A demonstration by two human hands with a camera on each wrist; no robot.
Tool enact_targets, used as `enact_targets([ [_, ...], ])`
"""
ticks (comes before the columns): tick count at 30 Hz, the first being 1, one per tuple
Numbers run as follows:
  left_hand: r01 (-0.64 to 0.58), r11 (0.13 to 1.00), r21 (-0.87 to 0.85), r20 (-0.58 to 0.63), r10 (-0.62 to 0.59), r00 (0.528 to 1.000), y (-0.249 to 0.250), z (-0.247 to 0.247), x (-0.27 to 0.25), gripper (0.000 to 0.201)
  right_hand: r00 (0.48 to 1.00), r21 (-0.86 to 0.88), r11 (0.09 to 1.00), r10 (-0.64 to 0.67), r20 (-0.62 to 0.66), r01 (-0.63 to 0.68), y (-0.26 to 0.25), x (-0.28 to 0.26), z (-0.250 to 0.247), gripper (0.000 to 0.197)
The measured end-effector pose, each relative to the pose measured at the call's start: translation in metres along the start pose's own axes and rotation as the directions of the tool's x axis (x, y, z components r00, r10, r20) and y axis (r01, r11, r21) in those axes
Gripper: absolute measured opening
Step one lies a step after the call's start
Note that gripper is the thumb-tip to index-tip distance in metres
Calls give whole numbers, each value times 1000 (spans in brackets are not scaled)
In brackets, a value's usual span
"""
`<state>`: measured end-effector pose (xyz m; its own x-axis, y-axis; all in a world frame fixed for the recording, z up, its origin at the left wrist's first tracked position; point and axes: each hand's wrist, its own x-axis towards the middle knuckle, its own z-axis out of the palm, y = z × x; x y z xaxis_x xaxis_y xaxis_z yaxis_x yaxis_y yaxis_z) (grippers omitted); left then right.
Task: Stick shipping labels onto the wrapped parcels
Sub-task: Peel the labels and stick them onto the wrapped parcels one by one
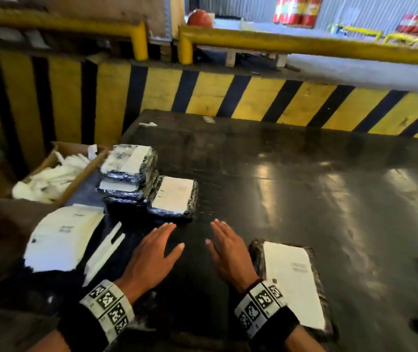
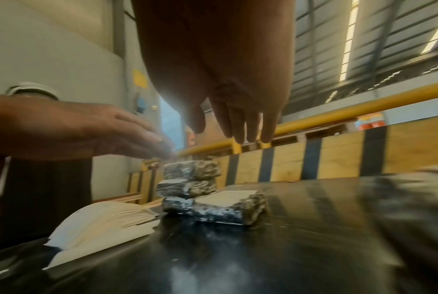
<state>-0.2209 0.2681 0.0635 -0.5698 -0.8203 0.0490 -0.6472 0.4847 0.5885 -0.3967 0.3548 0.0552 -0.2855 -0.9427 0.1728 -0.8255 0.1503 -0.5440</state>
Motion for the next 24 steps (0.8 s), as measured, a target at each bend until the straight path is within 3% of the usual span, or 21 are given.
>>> enact_targets([
  [5,169,986,3,-177,-166,970,-91,-71,4,56,978,-11,983,-181,107,183,-71,58,59,58],
  [8,231,973,-19,-241,-228,943,-151,-105,6,57,961,39,974,-227,158,223,-106,90,97,56],
  [12,286,956,-59,-277,-291,916,-229,-139,11,58,945,87,973,-228,234,213,-154,134,155,94],
  [15,292,956,-12,-266,-285,921,-274,-147,18,68,930,82,979,-202,308,186,-181,158,189,61],
  [19,340,940,32,-199,-327,924,-311,-145,31,63,907,65,982,-188,376,177,-201,171,218,51],
  [21,362,932,-29,-172,-362,916,-318,-143,38,53,900,71,980,-198,389,185,-208,173,224,46],
  [24,388,877,-284,-136,-437,889,-324,-141,47,24,893,84,980,-197,404,178,-208,175,232,42],
])
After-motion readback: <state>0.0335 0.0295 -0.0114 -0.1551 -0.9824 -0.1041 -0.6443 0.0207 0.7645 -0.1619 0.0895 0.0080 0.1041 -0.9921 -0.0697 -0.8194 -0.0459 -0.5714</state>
